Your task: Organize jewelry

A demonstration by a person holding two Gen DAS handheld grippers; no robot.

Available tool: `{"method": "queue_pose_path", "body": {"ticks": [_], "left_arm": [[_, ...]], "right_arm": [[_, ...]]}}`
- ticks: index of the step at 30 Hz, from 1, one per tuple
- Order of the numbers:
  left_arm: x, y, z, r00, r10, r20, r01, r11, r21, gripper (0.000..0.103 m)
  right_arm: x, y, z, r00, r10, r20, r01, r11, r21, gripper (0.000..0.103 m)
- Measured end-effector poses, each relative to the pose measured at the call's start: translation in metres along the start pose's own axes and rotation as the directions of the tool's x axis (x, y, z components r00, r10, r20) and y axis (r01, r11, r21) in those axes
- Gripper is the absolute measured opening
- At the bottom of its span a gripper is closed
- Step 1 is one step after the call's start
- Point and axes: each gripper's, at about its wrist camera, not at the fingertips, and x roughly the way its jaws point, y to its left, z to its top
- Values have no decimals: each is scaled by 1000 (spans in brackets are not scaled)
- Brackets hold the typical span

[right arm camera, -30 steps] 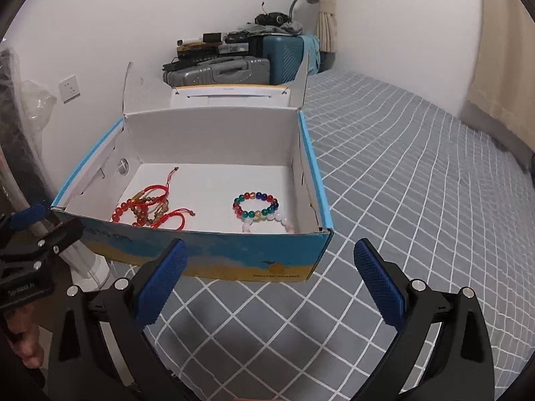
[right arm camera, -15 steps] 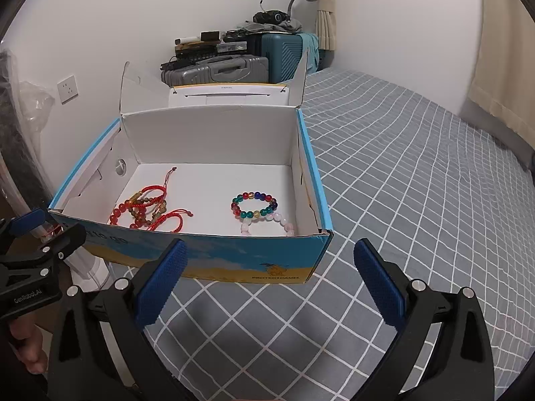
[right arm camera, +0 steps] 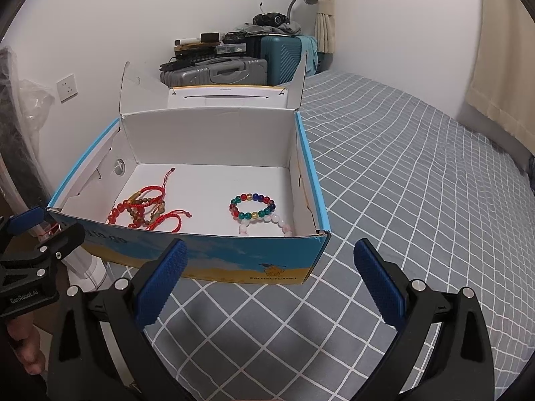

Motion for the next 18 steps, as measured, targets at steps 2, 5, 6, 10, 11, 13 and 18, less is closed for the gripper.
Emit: {"method": "queue_pose_path", "body": {"ticks": [2, 5, 6, 10, 11, 13, 18], "left_arm": [[-1, 0, 0, 1000, 0, 3, 0, 1000, 2, 97], [-1, -2, 0, 1000, 0, 4, 0, 1000, 7, 97], [-1, -2, 0, 1000, -1, 5, 0, 1000, 7, 97], [-2, -2, 0, 1000, -7, 6, 7, 1000, 3, 97], [-3, -3, -1, 1000, -6, 7, 6, 1000, 2, 97], [-3, -3, 0, 1000, -10, 7, 10, 1000, 3, 97], [-3, -4, -1, 1000, -8, 4, 8, 1000, 3, 97]], "right_arm": [[-1, 0, 0, 1000, 1, 1, -1, 1000, 0, 96], [-1, -1, 0, 1000, 0, 3, 0, 1000, 2, 96], [-2, -1, 0, 1000, 0, 3, 0, 1000, 4, 96], [-2, -2, 1, 1000, -1, 5, 1, 1000, 4, 96], [-2, -2, 1, 1000, 0, 6, 0, 1000, 7, 96], [-2, -3, 2, 1000, 0, 6, 0, 1000, 8, 96], [-2, -3, 2, 1000, 1, 6, -1, 1000, 9, 96]]}}
